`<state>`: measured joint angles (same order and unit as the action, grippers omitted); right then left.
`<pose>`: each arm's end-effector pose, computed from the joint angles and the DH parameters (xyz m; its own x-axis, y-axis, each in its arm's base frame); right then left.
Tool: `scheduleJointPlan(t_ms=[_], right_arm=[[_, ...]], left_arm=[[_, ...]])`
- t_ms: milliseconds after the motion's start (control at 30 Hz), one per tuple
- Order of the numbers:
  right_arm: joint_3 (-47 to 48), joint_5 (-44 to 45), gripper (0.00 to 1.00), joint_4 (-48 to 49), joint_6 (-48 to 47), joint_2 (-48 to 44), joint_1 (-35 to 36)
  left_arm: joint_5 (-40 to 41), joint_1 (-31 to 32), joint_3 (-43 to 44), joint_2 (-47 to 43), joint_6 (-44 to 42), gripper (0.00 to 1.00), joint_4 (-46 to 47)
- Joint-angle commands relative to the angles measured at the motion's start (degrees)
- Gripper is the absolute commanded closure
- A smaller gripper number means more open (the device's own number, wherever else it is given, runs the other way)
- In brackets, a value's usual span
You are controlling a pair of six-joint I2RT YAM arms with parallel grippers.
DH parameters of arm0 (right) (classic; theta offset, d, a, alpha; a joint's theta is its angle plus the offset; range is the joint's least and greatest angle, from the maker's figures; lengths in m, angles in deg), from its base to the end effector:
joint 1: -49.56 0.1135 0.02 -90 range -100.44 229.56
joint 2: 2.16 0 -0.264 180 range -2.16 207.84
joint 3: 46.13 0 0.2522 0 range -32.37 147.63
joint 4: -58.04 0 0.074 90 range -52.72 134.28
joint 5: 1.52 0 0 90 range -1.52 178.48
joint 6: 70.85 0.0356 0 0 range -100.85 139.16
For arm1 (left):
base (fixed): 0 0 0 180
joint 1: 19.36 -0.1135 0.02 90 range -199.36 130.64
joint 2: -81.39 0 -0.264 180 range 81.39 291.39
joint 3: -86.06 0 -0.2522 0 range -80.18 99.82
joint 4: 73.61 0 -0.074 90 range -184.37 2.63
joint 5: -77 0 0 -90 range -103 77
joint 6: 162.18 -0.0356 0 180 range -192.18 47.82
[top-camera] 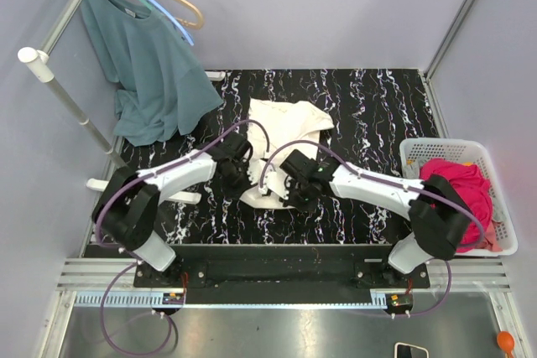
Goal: Fold and stack the t-shirts
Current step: Fold the tshirt
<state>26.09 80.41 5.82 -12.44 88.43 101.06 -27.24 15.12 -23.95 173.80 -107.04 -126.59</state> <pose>0.1818 0.2366 0.1950 -0.0790 -0.9325 -0.3524 -0.9923 0.1073 -0.0613 0.2354 -0.1723 0.1761 -0.3117 0.8862 -0.3429 0.9481 0.3137 -0.0512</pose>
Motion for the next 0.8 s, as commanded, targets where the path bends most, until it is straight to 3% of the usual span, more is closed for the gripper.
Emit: scheduleJointPlan(t_ms=[0,133,300,467,767], right_arm=[[4.9,-2.0,1.00,-6.1,1.4,-6.6,1.1],[9.6,3.1,1.00,-7.5,0.0,-9.2,1.1],[12.6,11.2,1.00,-7.7,-2.9,-10.1,1.1],[13.1,17.6,1.00,-5.3,-5.6,-8.9,0.6],[17.9,16.2,1.00,-1.6,-9.7,-4.4,-9.7]], left_arm=[[-1.3,0.9,-1.1,-8.8,1.3,1.00,-3.8],[0.0,0.9,1.8,-14.0,1.9,1.00,-4.2],[4.0,0.9,8.6,-13.9,0.4,1.00,-4.2],[6.3,-0.6,15.9,-9.1,-2.2,1.00,-3.2],[6.4,-5.4,30.6,4.7,-5.8,1.00,-1.0]])
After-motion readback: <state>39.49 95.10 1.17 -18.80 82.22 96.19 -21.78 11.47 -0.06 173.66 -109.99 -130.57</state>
